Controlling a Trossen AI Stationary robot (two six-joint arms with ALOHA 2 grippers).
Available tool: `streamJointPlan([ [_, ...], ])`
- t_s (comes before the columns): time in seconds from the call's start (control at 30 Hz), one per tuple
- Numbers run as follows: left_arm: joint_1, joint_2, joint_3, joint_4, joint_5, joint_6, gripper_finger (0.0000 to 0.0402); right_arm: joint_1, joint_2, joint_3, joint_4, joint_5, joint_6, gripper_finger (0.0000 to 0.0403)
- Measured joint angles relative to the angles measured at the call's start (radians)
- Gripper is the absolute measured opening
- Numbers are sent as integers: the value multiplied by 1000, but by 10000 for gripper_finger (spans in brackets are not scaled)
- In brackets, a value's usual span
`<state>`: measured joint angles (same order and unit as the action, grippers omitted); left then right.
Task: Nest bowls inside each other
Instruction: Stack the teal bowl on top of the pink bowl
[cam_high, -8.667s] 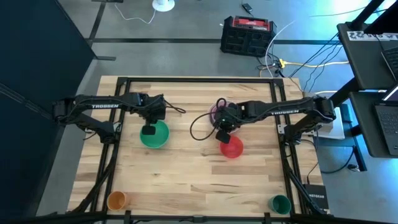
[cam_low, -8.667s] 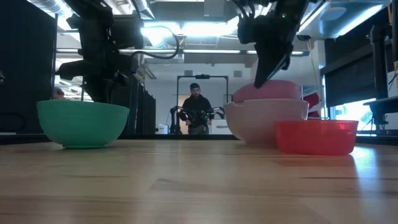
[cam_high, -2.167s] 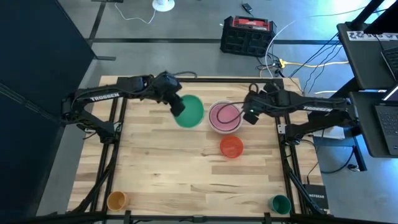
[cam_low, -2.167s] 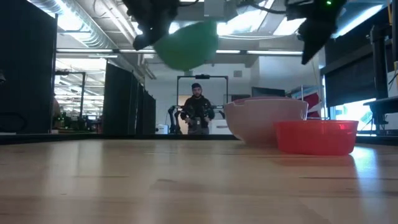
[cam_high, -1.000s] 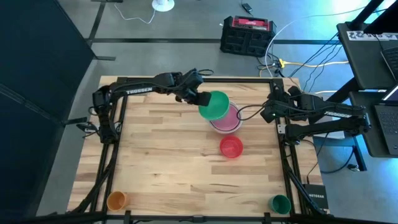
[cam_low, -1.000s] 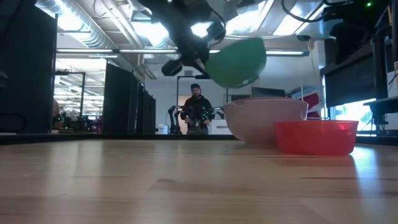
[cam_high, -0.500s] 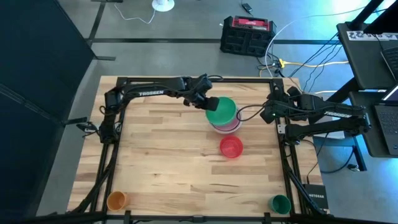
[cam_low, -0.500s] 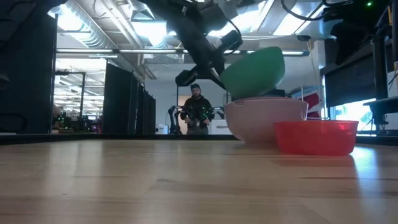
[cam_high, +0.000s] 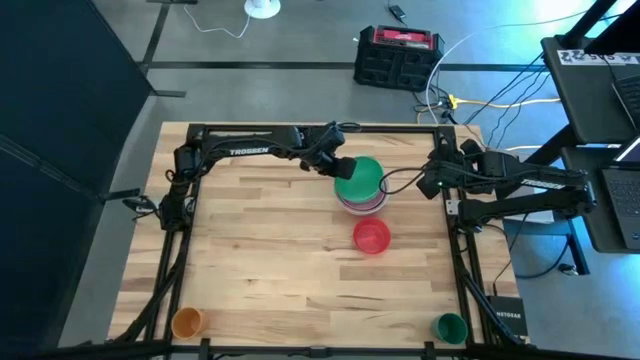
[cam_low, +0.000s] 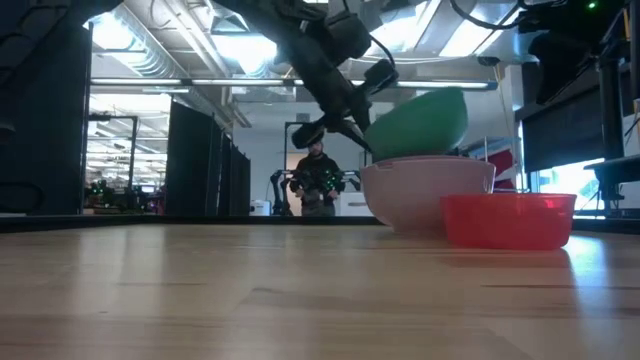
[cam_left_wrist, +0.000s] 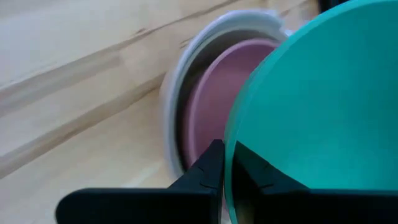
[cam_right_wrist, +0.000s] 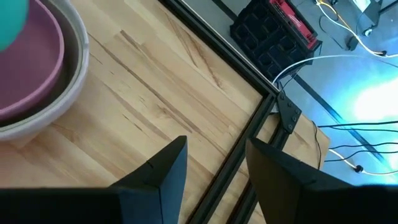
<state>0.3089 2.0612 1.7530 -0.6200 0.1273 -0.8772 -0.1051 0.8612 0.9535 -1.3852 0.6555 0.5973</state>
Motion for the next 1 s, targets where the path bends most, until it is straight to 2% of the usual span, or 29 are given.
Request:
streamJointPlan([
  [0.57,-5,37,-1,-15,-7,52,0,0,0,0,6,-29,-3,149],
  [1.0,-5,46,-1,37,9,84,5,0,0,1,31,-43,-26,149],
])
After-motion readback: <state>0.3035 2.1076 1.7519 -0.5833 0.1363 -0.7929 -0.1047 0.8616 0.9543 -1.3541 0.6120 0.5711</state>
